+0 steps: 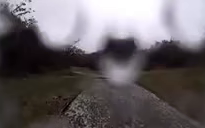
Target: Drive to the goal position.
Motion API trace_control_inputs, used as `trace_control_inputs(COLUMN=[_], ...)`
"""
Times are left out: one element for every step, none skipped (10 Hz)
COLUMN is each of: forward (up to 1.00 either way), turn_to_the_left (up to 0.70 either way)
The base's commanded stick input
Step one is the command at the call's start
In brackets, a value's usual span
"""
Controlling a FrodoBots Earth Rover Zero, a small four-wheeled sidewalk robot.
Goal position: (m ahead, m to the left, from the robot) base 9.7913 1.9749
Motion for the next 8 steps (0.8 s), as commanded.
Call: trace_control_inputs(forward=[0.7,0.7,0.7,0.7,0.7,0.7,0.7,0.7], turn_to_the_left=[0.0,0.0,0.0,0.0,0.0,0.0,0.0,0.0])
